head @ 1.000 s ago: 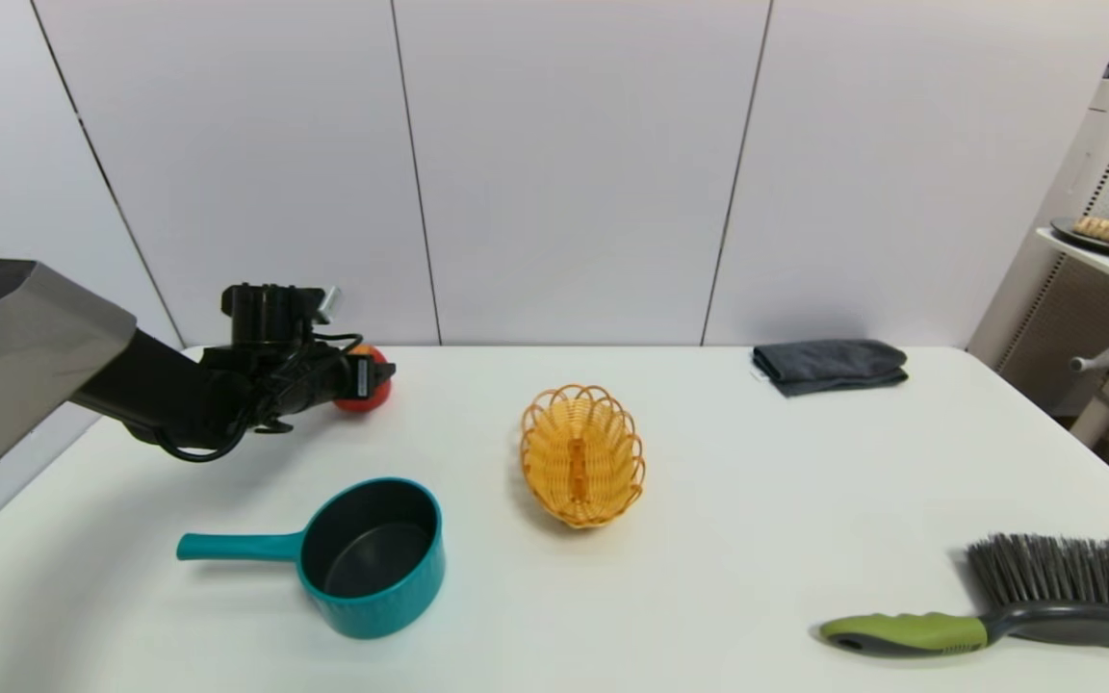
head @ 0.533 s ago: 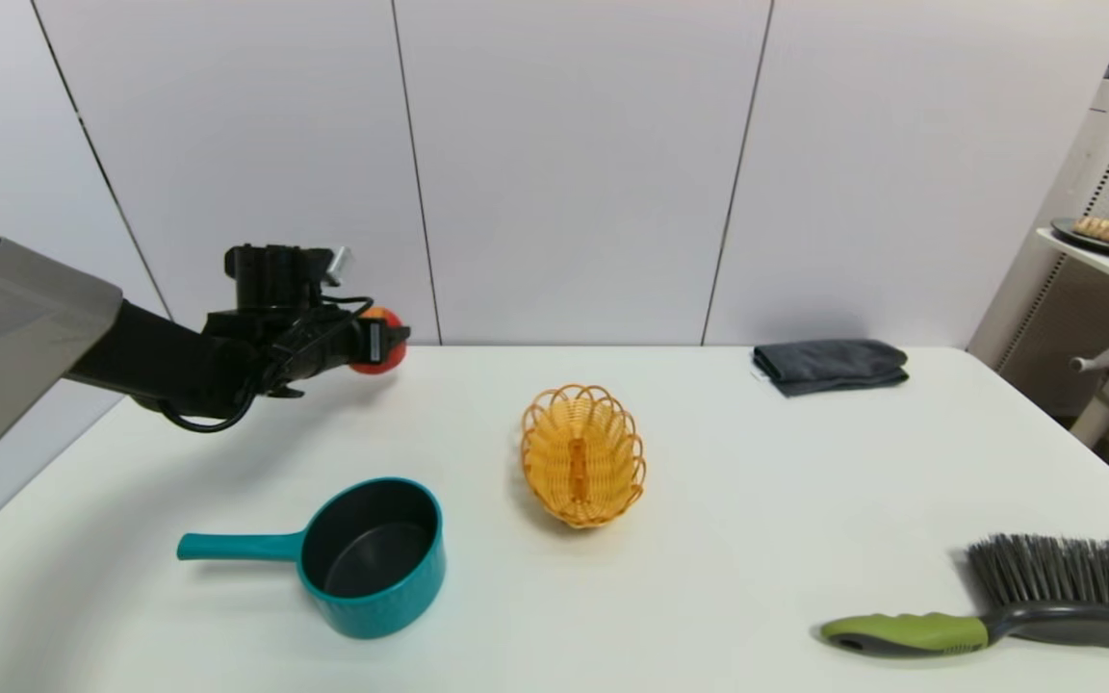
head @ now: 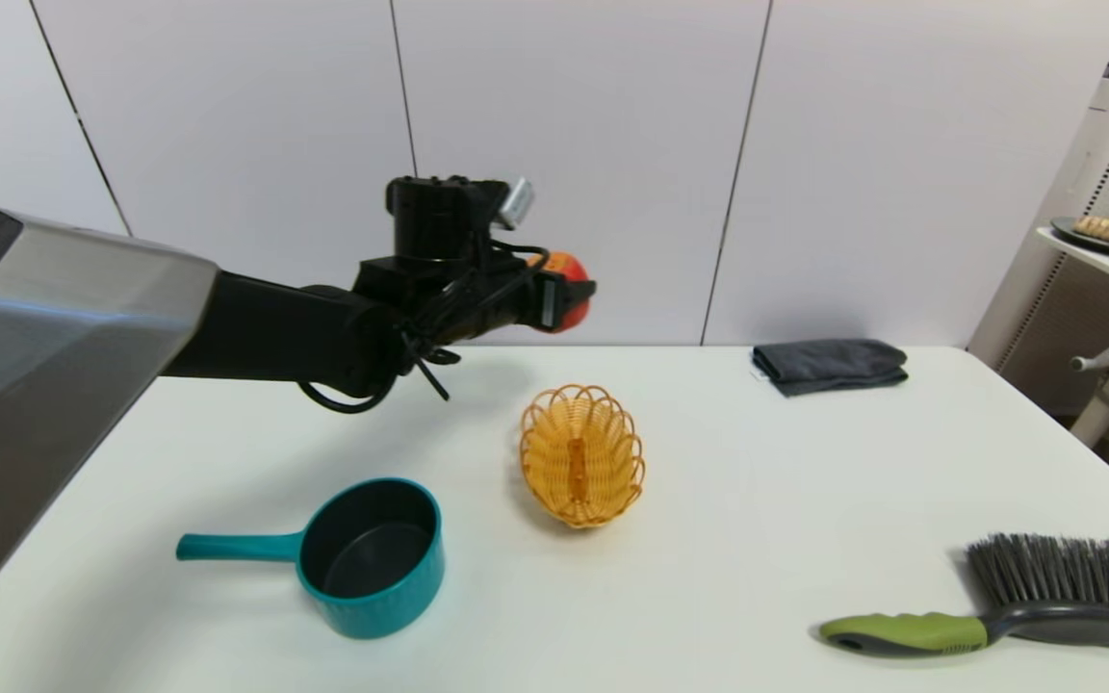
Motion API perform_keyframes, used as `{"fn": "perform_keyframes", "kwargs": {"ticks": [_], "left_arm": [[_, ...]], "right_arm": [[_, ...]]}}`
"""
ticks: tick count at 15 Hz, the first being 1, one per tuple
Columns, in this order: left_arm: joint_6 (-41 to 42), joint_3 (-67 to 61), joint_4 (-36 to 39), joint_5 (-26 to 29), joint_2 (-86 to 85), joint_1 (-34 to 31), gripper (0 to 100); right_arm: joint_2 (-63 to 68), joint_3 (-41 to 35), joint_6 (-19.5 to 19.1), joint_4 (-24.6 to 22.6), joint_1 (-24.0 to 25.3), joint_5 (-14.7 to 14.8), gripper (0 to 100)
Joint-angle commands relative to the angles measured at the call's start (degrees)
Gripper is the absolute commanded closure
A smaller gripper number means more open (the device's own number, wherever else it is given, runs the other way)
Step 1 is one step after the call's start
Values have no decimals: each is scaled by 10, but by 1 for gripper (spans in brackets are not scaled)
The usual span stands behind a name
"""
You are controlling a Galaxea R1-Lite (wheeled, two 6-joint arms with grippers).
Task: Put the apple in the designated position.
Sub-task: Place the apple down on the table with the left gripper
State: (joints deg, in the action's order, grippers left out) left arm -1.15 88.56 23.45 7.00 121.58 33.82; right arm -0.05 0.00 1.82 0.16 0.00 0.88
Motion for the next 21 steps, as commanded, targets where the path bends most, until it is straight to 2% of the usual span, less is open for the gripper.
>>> {"fn": "perform_keyframes", "kwargs": {"ticks": [1,9,21], "left_arm": [[-1,20,-2,0,29,100,100],[-1,38,5,-1,110,157,100],[-5,51,3,-8,150,161,100]], "right_arm": [[0,0,0,0,0,0,0],[0,0,0,0,0,0,0],[0,0,0,0,0,0,0]]}}
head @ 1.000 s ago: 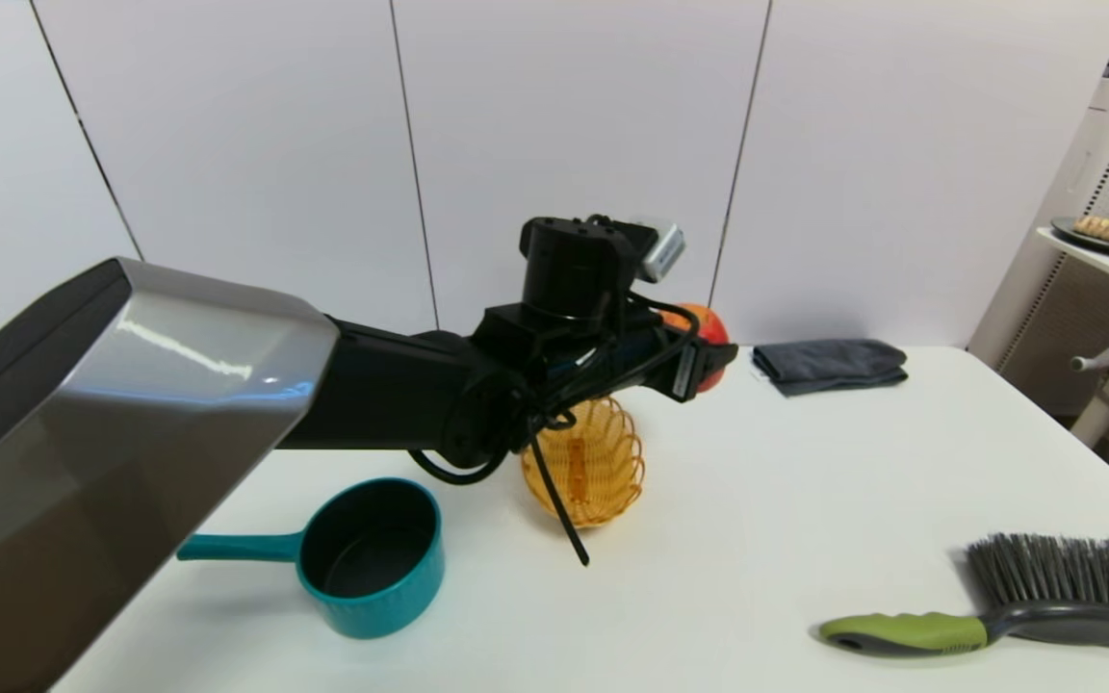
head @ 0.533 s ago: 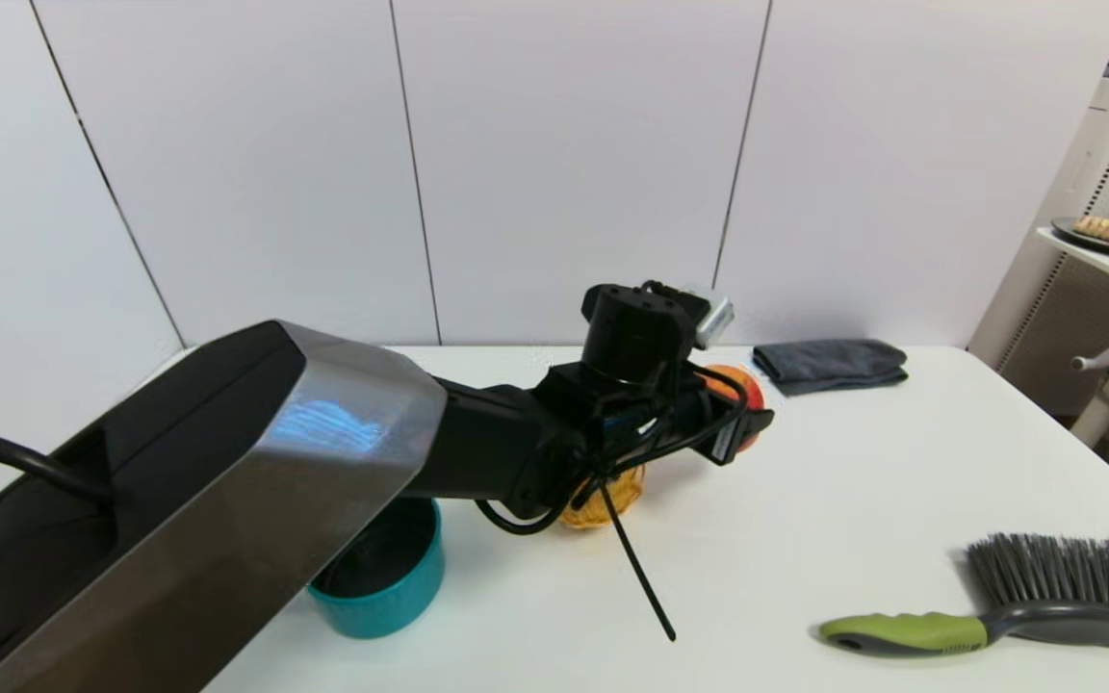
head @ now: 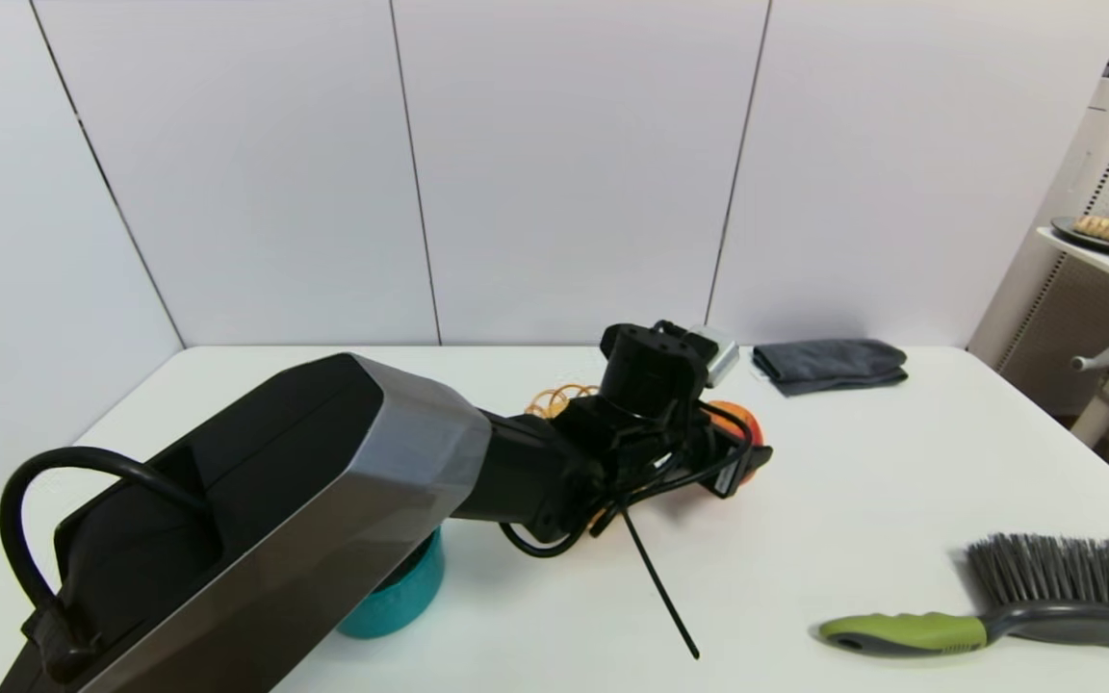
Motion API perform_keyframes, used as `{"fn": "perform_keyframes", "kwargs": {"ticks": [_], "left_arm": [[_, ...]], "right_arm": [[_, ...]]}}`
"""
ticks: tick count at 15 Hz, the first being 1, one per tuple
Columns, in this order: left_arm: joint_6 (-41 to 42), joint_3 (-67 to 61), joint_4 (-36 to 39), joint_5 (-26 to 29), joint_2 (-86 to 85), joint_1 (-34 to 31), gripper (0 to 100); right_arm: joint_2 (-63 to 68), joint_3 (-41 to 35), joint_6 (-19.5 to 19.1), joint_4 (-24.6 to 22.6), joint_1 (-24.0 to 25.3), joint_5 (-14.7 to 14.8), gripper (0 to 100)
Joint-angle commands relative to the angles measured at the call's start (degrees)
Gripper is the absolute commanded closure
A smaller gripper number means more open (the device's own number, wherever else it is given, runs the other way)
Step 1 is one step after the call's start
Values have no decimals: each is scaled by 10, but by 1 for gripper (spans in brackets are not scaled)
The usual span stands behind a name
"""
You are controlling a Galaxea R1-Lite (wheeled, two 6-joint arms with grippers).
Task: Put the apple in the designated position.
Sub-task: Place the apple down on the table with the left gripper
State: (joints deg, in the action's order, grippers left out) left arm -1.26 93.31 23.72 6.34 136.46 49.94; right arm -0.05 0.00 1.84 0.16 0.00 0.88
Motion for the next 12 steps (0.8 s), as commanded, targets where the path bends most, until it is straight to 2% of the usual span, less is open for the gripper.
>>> {"fn": "perform_keyframes", "kwargs": {"ticks": [1,5,8,9,12], "left_arm": [[-4,6,-1,-3,1,-1,0],[-6,7,-13,-2,-5,-2,0],[-6,6,-50,-2,-43,-2,0],[-3,4,-70,-2,-70,-2,0],[2,-36,-199,-3,-220,-21,0]], "right_arm": [[0,0,0,0,0,0,0],[0,0,0,0,0,0,0],[0,0,0,-1,0,0,0],[0,0,0,-1,0,0,0],[0,0,0,-1,0,0,0]]}}
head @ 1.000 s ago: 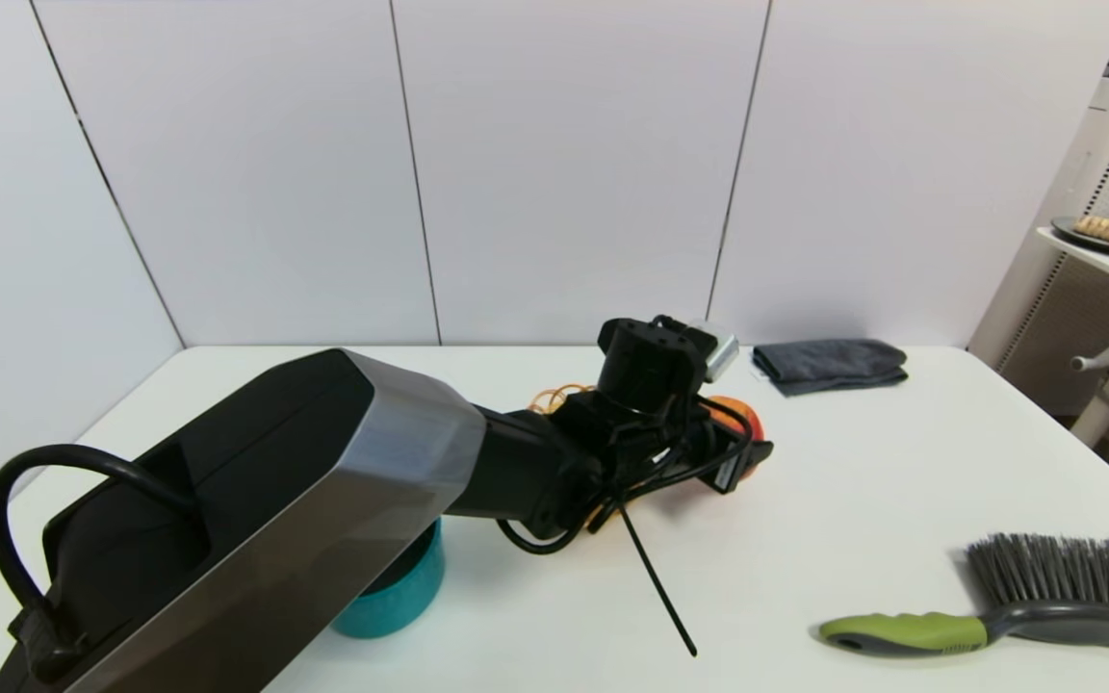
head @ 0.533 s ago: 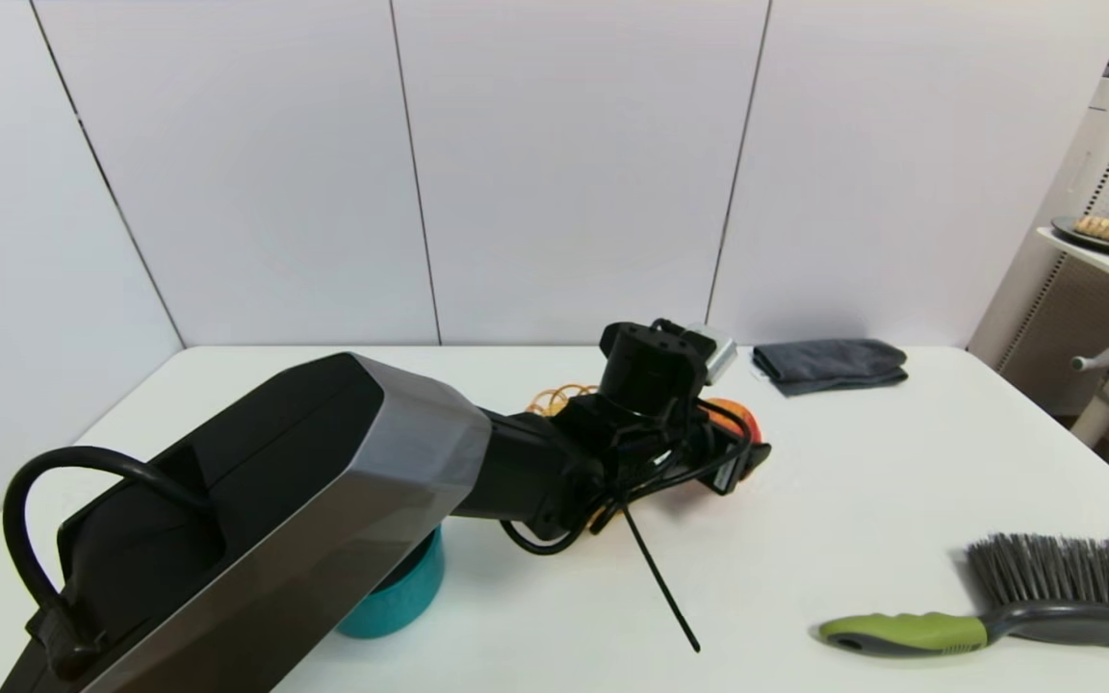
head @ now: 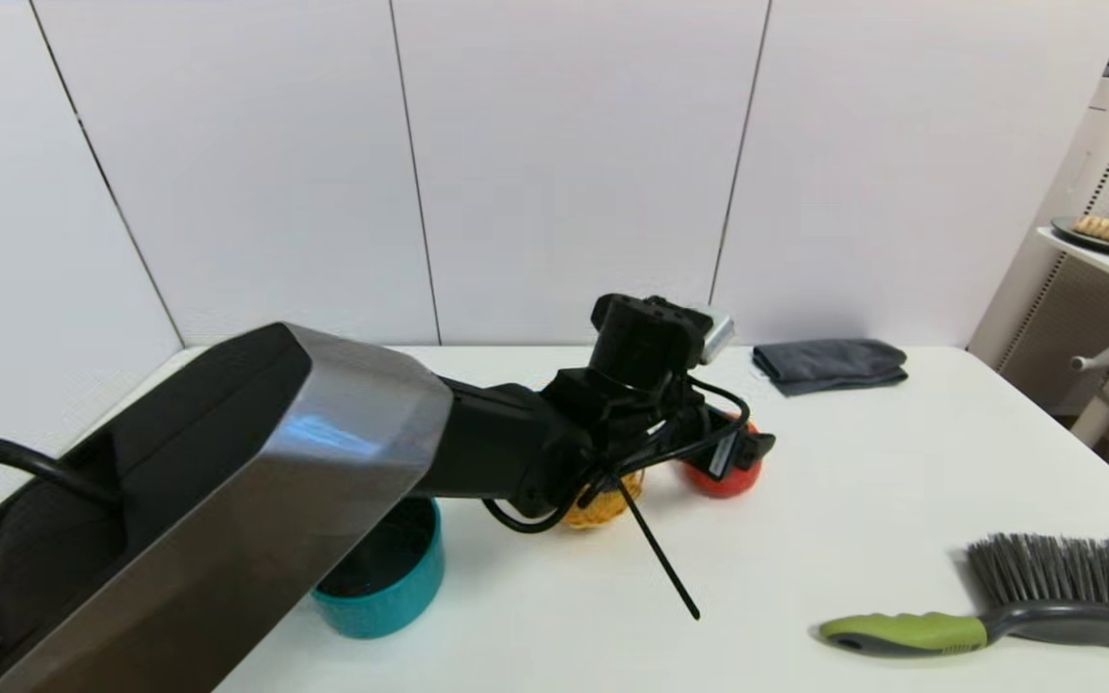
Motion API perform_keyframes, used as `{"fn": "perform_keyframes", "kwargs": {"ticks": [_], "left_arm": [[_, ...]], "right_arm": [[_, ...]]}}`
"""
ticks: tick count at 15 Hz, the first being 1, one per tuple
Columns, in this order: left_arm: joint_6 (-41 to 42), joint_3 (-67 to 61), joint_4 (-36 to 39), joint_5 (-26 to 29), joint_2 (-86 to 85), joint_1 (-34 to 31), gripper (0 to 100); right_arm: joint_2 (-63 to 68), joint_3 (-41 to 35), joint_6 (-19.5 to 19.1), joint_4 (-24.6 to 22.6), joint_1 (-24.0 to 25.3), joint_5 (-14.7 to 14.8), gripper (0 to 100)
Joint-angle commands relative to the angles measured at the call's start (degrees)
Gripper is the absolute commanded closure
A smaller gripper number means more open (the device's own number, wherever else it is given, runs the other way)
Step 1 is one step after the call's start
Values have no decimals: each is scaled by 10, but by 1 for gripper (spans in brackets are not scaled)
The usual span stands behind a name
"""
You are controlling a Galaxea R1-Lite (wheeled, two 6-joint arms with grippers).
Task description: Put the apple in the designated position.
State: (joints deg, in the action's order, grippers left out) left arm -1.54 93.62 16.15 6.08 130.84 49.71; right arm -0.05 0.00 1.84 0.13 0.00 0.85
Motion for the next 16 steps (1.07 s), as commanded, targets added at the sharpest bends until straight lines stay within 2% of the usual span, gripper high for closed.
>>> {"fn": "perform_keyframes", "kwargs": {"ticks": [1,3,5,10,13,16], "left_arm": [[5,-66,-152,-1,-214,-32,0],[20,-169,-162,-4,-322,-73,0],[32,-296,-135,-4,-434,-126,0],[109,-562,-100,-2,-698,-305,0],[109,-693,-41,-1,-848,-385,0],[99,-792,-28,0,-1014,-476,0]], "right_arm": [[0,0,0,0,0,0,0],[0,0,0,0,0,0,0],[0,0,0,0,0,0,0],[0,0,0,0,0,0,0],[0,0,0,0,0,0,0],[0,0,0,0,0,0,0]]}}
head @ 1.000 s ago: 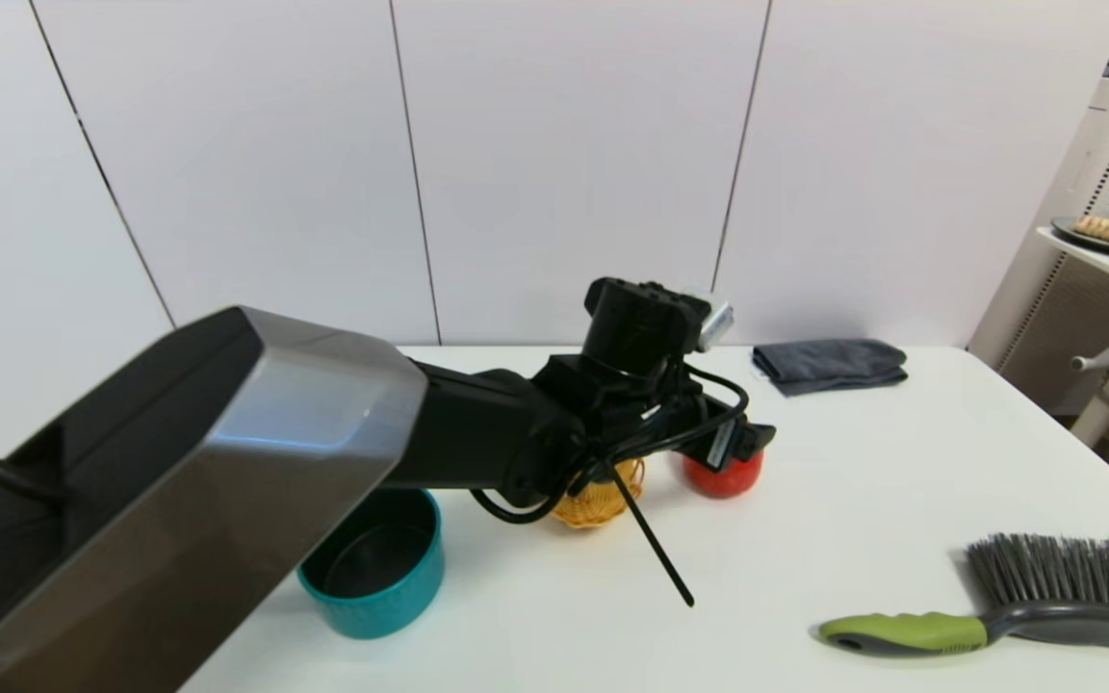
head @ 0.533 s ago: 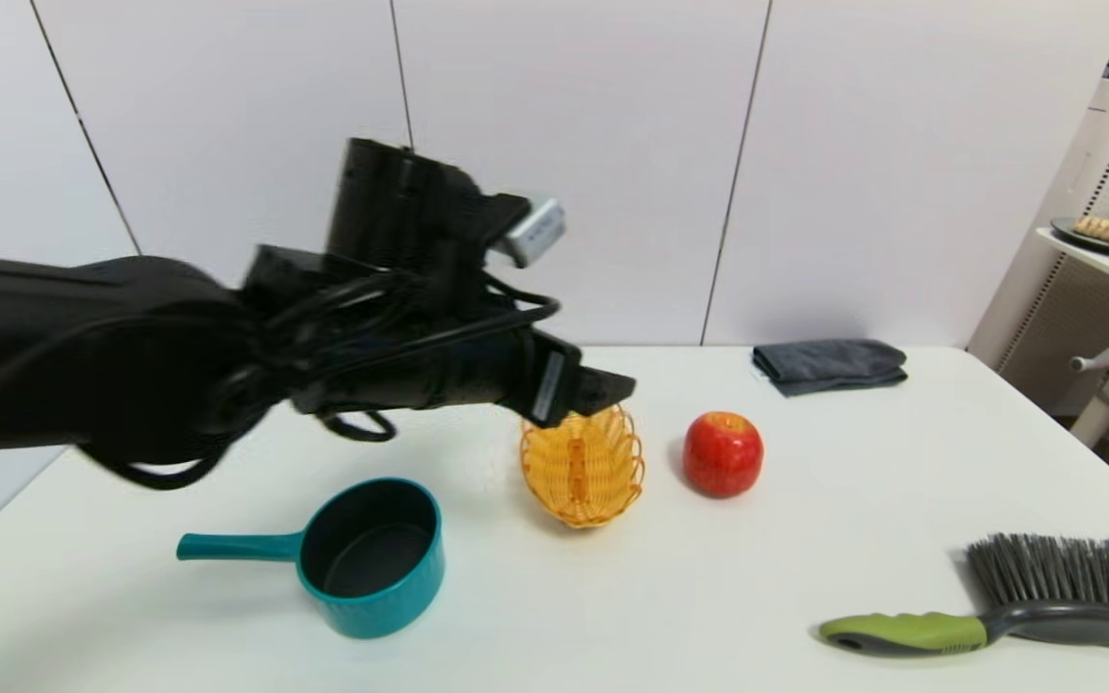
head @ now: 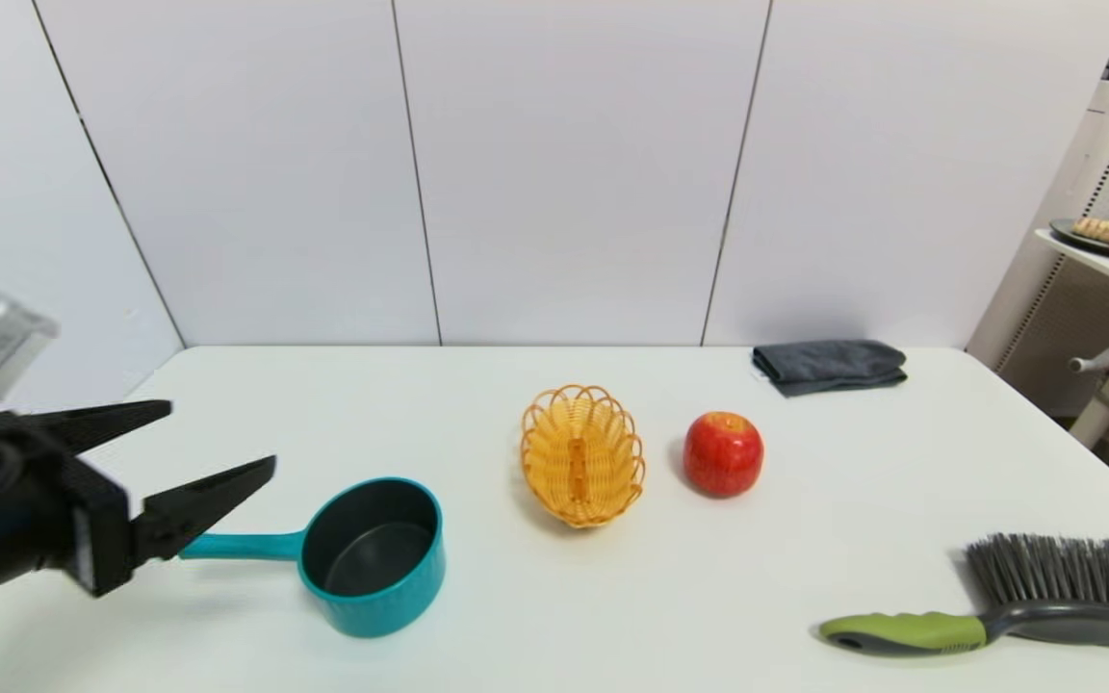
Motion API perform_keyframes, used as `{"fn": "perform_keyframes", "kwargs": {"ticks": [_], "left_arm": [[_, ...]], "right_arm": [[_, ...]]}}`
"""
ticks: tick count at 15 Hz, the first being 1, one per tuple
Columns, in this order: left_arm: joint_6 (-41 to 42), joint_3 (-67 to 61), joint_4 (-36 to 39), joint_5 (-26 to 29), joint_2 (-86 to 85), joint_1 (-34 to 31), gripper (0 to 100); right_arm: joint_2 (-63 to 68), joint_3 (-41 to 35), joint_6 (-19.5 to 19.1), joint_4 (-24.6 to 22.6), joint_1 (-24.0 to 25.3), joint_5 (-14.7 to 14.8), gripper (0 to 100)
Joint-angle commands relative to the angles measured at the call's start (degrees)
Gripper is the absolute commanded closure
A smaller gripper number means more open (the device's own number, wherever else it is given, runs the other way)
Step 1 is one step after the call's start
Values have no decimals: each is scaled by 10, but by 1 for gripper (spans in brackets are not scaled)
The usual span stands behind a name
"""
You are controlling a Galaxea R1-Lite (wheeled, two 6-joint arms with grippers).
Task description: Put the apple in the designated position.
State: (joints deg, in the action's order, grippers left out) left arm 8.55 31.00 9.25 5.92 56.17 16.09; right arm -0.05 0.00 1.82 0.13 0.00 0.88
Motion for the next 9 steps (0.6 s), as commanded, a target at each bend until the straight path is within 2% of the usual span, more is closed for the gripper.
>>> {"fn": "perform_keyframes", "kwargs": {"ticks": [1,4,5,6,7,9], "left_arm": [[-13,-200,41,1,-310,-149,0],[-36,-300,41,1,-456,-155,0],[-51,-311,9,0,-527,-156,0],[-61,-310,-57,-18,-567,-157,0],[-58,-310,-72,-49,-560,-157,0],[-50,-309,-97,-54,-562,-157,0]], "right_arm": [[0,0,0,0,0,0,0],[0,0,0,0,0,0,0],[0,0,0,0,0,0,0],[0,0,0,0,0,0,0],[0,0,0,0,0,0,0],[0,0,0,0,0,0,0]]}}
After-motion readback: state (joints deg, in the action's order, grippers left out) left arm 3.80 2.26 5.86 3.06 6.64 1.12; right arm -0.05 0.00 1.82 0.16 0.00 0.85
